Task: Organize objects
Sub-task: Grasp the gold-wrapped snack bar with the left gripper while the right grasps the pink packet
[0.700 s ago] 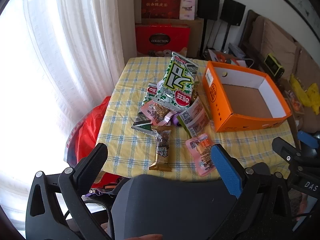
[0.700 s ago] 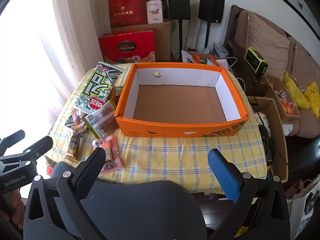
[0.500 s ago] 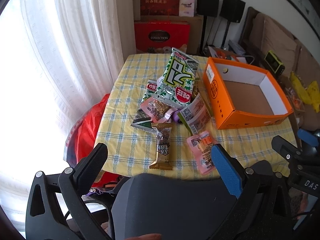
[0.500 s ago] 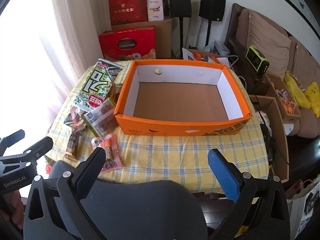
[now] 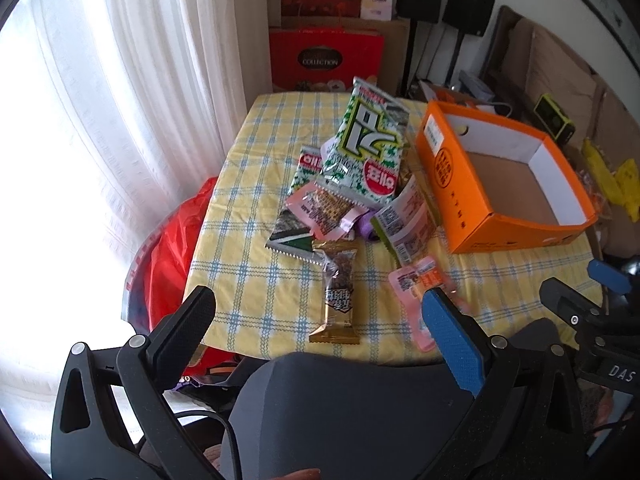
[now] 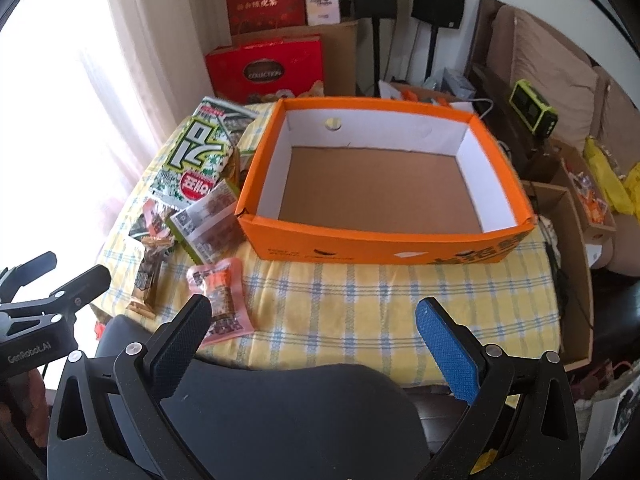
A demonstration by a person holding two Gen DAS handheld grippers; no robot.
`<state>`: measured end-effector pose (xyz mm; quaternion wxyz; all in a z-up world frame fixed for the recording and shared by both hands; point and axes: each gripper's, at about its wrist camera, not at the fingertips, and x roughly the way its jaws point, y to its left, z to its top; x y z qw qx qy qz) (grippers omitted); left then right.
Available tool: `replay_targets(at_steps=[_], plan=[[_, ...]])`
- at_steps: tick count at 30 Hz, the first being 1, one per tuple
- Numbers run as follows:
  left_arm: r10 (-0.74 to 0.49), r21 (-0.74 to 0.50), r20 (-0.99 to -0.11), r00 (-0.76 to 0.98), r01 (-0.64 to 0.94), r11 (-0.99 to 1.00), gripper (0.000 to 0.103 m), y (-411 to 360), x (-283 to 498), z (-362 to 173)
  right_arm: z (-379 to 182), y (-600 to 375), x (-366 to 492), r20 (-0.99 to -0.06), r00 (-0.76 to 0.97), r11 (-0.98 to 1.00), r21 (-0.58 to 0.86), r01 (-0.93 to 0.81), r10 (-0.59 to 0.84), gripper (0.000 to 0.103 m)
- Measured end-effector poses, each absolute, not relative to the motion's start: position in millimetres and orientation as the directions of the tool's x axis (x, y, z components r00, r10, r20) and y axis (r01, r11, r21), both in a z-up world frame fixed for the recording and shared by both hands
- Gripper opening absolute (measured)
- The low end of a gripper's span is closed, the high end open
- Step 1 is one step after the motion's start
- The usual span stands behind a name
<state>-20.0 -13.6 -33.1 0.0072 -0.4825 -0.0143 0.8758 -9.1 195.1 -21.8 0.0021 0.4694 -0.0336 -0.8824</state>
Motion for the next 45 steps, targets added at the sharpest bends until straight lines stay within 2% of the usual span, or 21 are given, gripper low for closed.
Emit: replay_targets(at_steps=[13,21,24,26,31,34,45], plan=[[0.084,-0.101,-0.855,-0.511,0.004,-0.995,0.101,-37.5,-34.3,-61.7,-58.0,172.7,-30.4,-0.868,-0.485,-0.994,0.103,0.038,-0.109,0.103],[0.15,-0.15,-0.868,-0.473,-0.038,-0.988,0.095,-35.9,-46.8,-76.4,-76.3,165.4,-39.2,-0.889,-0.453,-0.998,0.043,0.052,-0.062,0.103],[0.142,-0.133,-0.88,-0.452,-0.052,-0.99,0.089,-30.1,-51.9,-83.1,-79.4,164.2,-39.0,-0.892,-0.447,-0.997,0.038,0.062,-0.062,0.103],[0.148,-0.138,-0.888,-0.436,-0.056,-0.989,0.078,-28.0,-54.2,-87.3,-80.2,163.9,-39.6,-0.892,-0.448,-0.997,0.039,0.066,-0.064,0.103],[0.147,-0.134,-0.896,-0.419,-0.059,-0.989,0.066,-25.2,-56.4,-95.3,-82.5,160.9,-43.1,-0.892,-0.445,-0.996,0.043,0.084,-0.076,0.102],[0.136,-0.125,-0.9,-0.415,-0.054,-0.991,0.064,-25.5,-59.4,-100.5,-84.8,157.0,-46.5,-0.896,-0.436,-0.994,0.041,0.101,-0.081,0.1],[0.127,-0.119,-0.904,-0.409,-0.044,-0.992,0.037,-26.9,-64.4,-107.9,-90.5,135.4,-55.3,-0.901,-0.424,-0.983,0.016,0.185,-0.095,0.093]])
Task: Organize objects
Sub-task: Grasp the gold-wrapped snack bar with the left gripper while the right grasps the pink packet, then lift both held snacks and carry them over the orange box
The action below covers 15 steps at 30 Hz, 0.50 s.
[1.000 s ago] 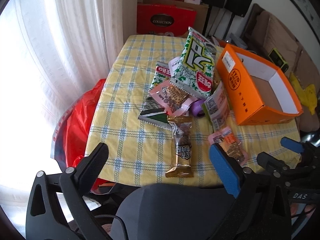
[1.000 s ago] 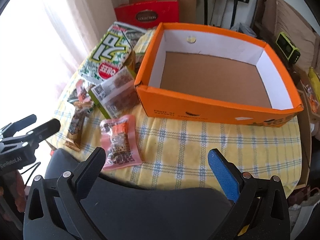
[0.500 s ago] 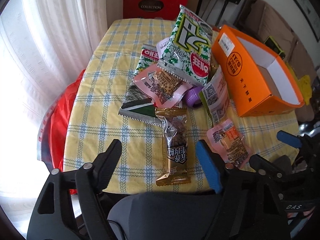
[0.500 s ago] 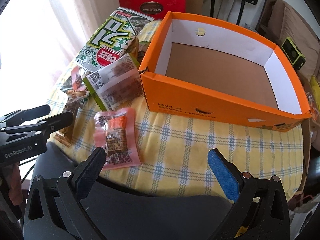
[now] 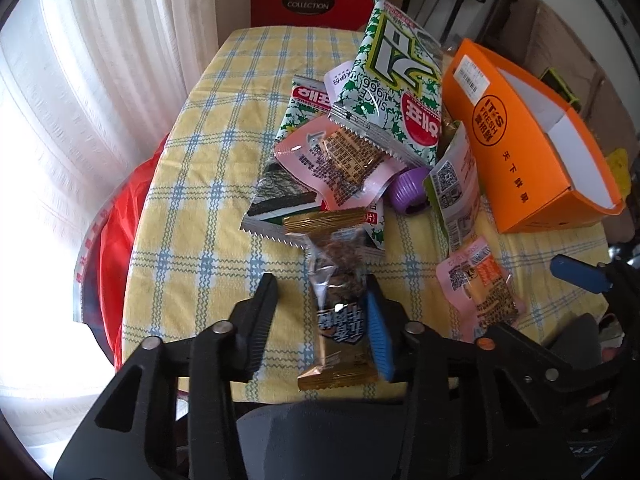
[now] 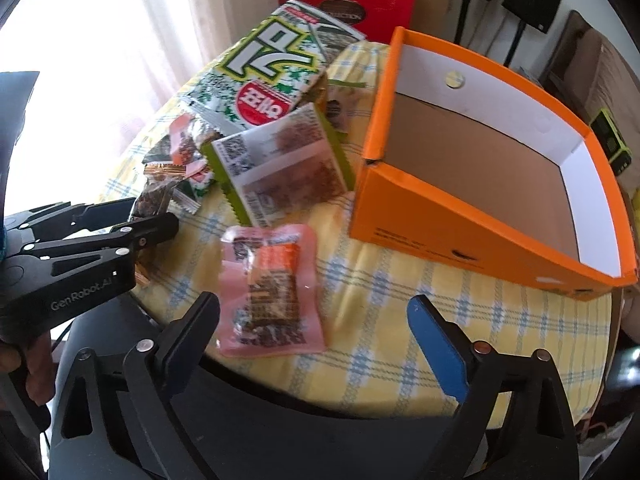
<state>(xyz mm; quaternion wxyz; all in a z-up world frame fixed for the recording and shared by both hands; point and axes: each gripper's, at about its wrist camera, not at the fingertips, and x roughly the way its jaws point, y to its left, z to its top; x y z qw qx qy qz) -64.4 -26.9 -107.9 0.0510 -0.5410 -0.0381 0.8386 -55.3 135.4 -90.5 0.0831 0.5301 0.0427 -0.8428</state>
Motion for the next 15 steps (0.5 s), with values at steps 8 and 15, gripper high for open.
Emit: replay_targets(at_steps=[8,15], plan=[[0.121,-0.114,-0.905,-0.409,-0.041,-0.993,0.037,-27.4,-65.6,-108.8,-108.9,122.7,-58.6,-0.919,-0.385,-0.979,0.004,0.202,-0.083,0.092],[0.104,-0.091,-0.901,-0.421,-0.051,-0.995,0.02,-24.1,-61.6,-106.6,-109.9,123.3,-55.6,-0.91,-0.407,-0.978,-0.016,0.209,-0.072,0.076]])
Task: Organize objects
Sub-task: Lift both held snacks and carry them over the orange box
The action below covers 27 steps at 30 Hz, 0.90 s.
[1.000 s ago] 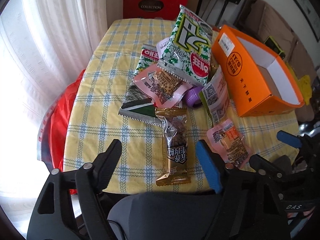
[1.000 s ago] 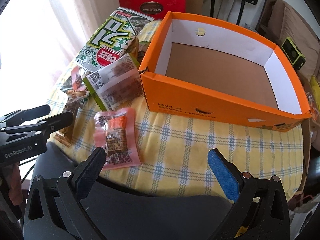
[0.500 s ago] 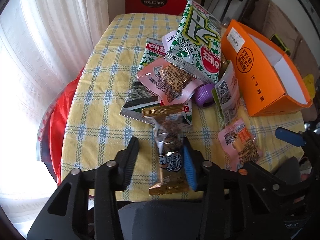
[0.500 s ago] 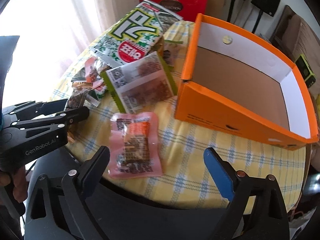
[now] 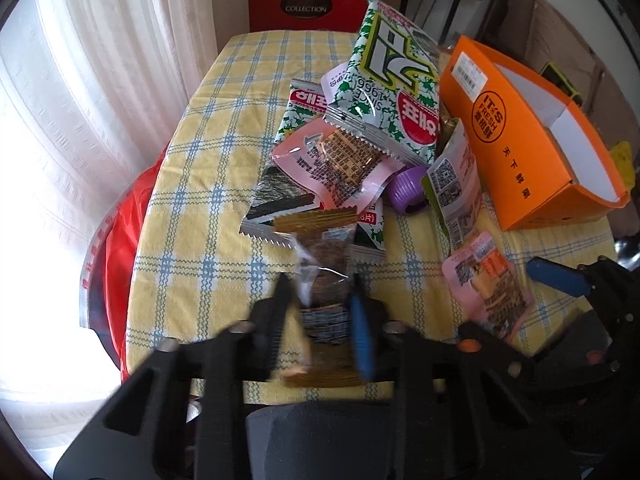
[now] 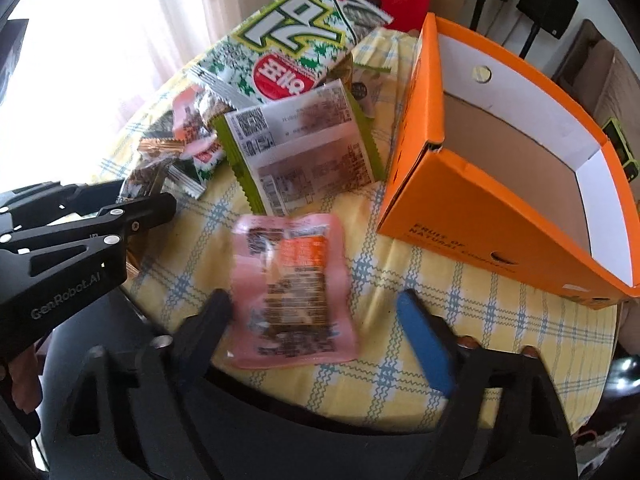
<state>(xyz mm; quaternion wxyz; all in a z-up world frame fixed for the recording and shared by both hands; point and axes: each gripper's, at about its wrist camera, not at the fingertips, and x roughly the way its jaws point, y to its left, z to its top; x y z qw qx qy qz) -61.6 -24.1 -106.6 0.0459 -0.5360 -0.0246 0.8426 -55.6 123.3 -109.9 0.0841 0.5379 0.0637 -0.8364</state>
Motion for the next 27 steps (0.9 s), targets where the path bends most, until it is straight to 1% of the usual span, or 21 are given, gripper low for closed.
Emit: replay_targets(at_steps=[1,2,5,12,19,26,27], plan=[[0.104,-0.091,-0.901,-0.421,-0.05,-0.995,0.02,-23.5,-61.0,-105.9,-108.7,123.3,-54.7,-0.908,-0.413,-0.976,-0.015,0.215,-0.077,0.065],[0.102,-0.089,-0.901,-0.422,-0.051,-0.995,0.02,-23.8,-60.4,-105.6,-107.8,123.2,-53.9,-0.905,-0.417,-0.975,-0.014,0.222,-0.082,0.062],[0.098,-0.085,-0.901,-0.423,-0.05,-0.995,0.02,-22.2,-59.7,-105.2,-108.2,125.5,-53.0,-0.905,-0.415,-0.974,-0.003,0.227,-0.094,0.061],[0.106,-0.092,-0.898,-0.428,-0.053,-0.994,0.02,-22.2,-55.6,-101.0,-102.6,141.2,-46.0,-0.89,-0.417,-0.971,0.1,0.216,-0.185,0.056],[0.119,-0.103,-0.89,-0.44,-0.062,-0.993,0.02,-19.3,-52.8,-90.8,-79.7,144.1,-55.1,-0.871,-0.448,-0.971,0.116,0.208,-0.2,0.055],[0.144,-0.116,-0.869,-0.473,-0.087,-0.989,0.02,-14.4,-48.0,-68.0,-51.5,155.7,-48.4,-0.845,-0.486,-0.971,0.143,0.194,-0.221,0.055],[0.154,-0.125,-0.865,-0.477,-0.093,-0.988,0.02,-14.0,-47.1,-63.9,-51.5,152.5,-36.5,-0.842,-0.492,-0.971,0.144,0.192,-0.222,0.055]])
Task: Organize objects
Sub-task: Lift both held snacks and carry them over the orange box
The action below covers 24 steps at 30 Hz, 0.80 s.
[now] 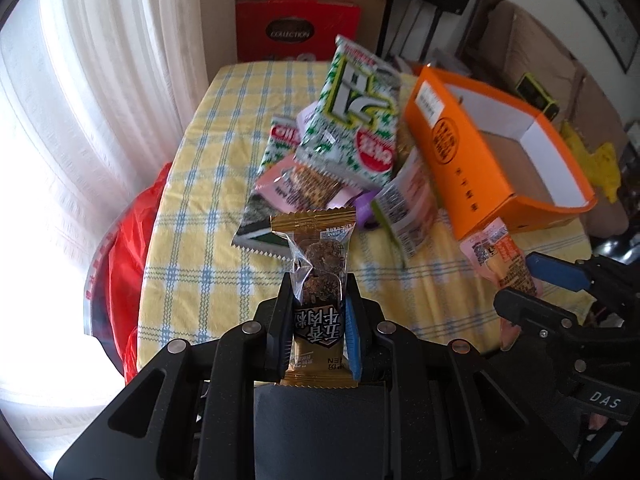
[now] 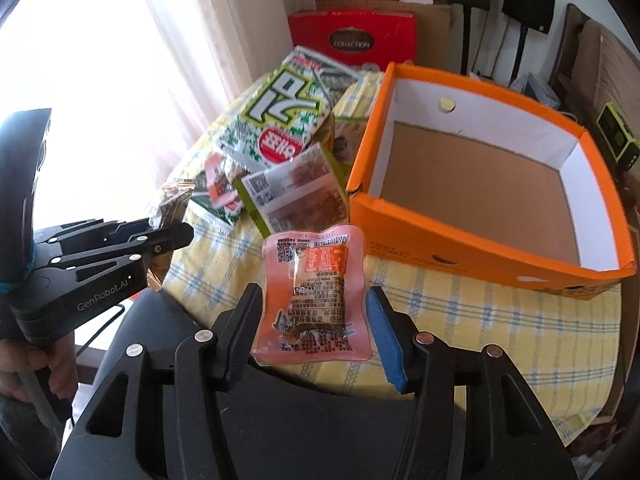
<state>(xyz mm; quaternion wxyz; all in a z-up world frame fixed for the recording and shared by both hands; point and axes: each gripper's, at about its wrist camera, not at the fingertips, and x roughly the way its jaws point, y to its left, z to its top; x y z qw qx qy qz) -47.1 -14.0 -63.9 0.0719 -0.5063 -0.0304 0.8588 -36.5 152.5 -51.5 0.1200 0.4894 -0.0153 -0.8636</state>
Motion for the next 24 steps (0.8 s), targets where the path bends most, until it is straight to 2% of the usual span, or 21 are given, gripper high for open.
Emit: replay_targets(at_steps=[14,24], plan=[[0.224,-0.159,-0.831,-0.509,-0.168,-0.973,0.02,11.9,-40.4,-24.0,0.5,186.6,-6.6,-0.785,-0.58,-0.975,0.158,0.157,-0.22,0.055],[0.255,-0.163,-0.818,-0.515,-0.217,-0.962,0.02,45.4,-54.7,-5.1,14.4,220.1,-7.9,-0.762,-0.621,-0.983,0.167,0.082,-0.181,0.056]])
